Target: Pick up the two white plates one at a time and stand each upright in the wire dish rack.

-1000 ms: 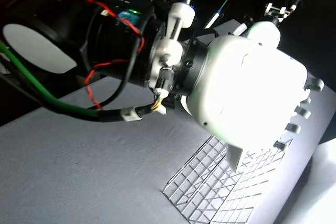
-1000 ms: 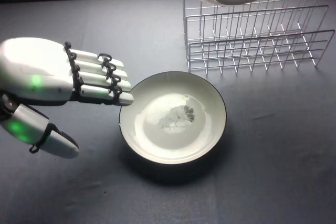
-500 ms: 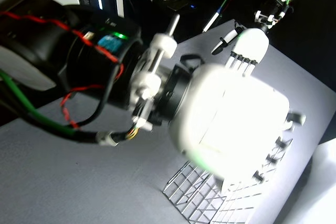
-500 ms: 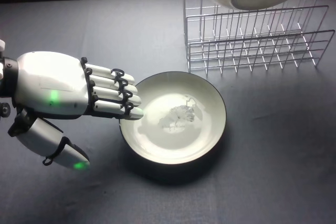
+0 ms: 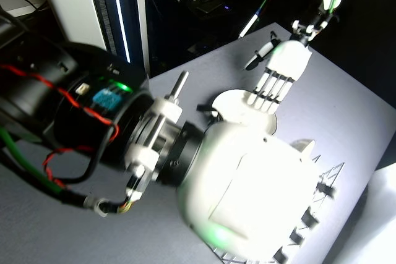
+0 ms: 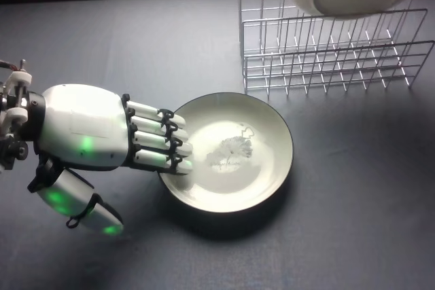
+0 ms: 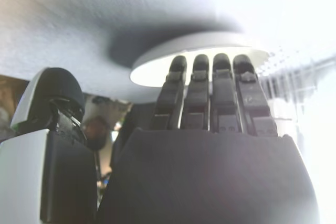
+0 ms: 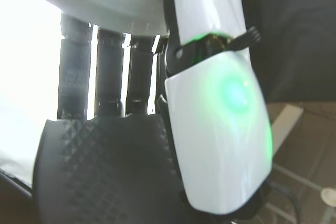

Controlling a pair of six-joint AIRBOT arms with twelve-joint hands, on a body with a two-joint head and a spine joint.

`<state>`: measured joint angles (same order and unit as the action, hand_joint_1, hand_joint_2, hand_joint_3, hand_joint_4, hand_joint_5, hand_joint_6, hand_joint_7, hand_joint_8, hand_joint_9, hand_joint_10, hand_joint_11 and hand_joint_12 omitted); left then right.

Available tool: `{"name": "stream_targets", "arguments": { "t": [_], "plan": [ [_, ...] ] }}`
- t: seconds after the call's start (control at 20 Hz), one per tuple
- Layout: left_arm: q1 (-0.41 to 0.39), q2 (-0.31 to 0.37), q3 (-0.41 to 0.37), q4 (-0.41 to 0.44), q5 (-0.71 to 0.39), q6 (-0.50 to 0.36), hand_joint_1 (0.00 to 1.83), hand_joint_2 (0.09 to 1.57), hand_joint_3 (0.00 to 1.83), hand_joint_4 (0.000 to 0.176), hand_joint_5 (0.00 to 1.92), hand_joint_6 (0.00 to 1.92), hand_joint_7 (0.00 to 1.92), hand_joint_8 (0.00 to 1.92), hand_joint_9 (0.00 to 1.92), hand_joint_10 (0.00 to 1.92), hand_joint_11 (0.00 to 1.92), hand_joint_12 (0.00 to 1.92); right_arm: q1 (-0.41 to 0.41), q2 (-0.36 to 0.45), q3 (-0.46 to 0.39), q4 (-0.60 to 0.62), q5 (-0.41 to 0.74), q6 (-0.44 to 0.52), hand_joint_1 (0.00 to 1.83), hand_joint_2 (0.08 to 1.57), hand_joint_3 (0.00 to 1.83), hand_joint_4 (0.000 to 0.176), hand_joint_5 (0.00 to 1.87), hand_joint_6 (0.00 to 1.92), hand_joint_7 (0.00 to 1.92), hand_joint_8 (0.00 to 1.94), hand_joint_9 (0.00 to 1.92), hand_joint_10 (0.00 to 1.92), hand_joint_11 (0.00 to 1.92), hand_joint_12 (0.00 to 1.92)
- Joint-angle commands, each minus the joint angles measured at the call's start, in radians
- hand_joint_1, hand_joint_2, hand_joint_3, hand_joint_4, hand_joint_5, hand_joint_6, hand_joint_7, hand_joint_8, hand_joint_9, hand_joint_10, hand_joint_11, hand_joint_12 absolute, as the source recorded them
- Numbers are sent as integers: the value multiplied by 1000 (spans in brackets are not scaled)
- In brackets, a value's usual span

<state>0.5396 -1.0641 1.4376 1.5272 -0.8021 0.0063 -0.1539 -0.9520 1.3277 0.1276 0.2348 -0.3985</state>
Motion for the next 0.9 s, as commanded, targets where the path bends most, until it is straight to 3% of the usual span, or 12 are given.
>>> {"name": "stream_targets", "arguments": {
  "t": [0.0, 0.1, 0.35, 0.45, 0.5, 0.55, 0.6, 0.7, 0.75, 0.8, 0.85],
  "plan": [
    [-6, 1, 4, -51, -19, 0, 0, 1192, 2, 0, 35, 2, 0, 0, 0, 0, 0, 0, -4, 5, 15, 4, 100, 0, 1397, 1061, 0, 0, 869, 955, 1124, 702, 1203, 895, 1019, 1088],
    [-6, -3, 10, -51, -4, -1, 0, 1193, 3, 0, 34, 1, 0, 0, 0, 0, 0, 0, -26, 0, 31, 4, 100, 4, 1380, 1106, 2, 0, 789, 1082, 1015, 870, 1068, 1066, 979, 1125],
    [-20, -6, 30, -53, 15, -1, 0, 1194, 3, 0, 30, 0, 0, 0, 0, 0, 0, 0, -79, -6, 43, 4, 106, 12, 1379, 1107, 1, 0, 802, 1077, 1022, 857, 1052, 1087, 971, 1144],
    [-23, -7, 36, -55, 20, -1, 0, 1191, 1, 0, 53, 9, 10, 4, 0, 0, 0, 0, -92, -7, 43, 4, 113, 12, 1386, 1079, 0, 0, 879, 1016, 1081, 757, 1096, 998, 996, 1121],
    [-23, -7, 37, -55, 22, -1, 0, 1187, 0, 0, 42, 4, 1, 0, 0, 0, 0, 0, -94, -8, 43, 4, 115, 12, 1278, 1083, 0, 0, 921, 1017, 1163, 724, 1156, 684, 992, 1104],
    [-23, -6, 38, -55, 23, -1, 0, 1185, 0, 0, 42, 4, 4, 2, 0, 0, 0, 0, -97, -9, 43, 4, 116, 12, 1254, 1088, 0, 0, 929, 1018, 1161, 752, 1207, 517, 987, 1112],
    [-23, -6, 38, -55, 23, -1, 0, 1188, 0, 0, 39, 2, 6, 2, 0, 0, 0, 0, -100, -9, 43, 4, 117, 12, 1357, 1092, 0, 0, 851, 1033, 1076, 800, 1108, 918, 985, 1113],
    [-22, -4, 38, -55, 25, -2, 0, 1188, 0, 0, 17, 0, 0, 0, 0, 0, 0, 0, -102, -9, 43, 3, 117, 10, 1383, 1087, 0, 0, 866, 1035, 1048, 816, 1088, 1004, 985, 1118],
    [-18, -4, 40, -55, 26, -5, 0, 1193, 2, 0, 32, 6, 4, 1, 0, 0, 0, 0, -105, -8, 43, -3, 117, 10, 1270, 1087, 0, 0, 942, 1004, 1127, 766, 1126, 694, 977, 1106],
    [-15, -4, 42, -55, 28, -6, 0, 1194, 2, 0, 22, 2, 0, 0, 0, 0, 0, 0, -108, -8, 43, -8, 118, 10, 1251, 1093, 0, 0, 921, 1030, 1149, 766, 1183, 504, 972, 1100],
    [-11, -4, 43, -55, 28, -6, 0, 1188, 0, 0, 21, 1, 0, 0, 0, 0, 0, 0, -113, -8, 41, -11, 121, 10, 1357, 1087, 0, 0, 904, 1044, 1073, 792, 1082, 895, 953, 1108]
  ]
}}
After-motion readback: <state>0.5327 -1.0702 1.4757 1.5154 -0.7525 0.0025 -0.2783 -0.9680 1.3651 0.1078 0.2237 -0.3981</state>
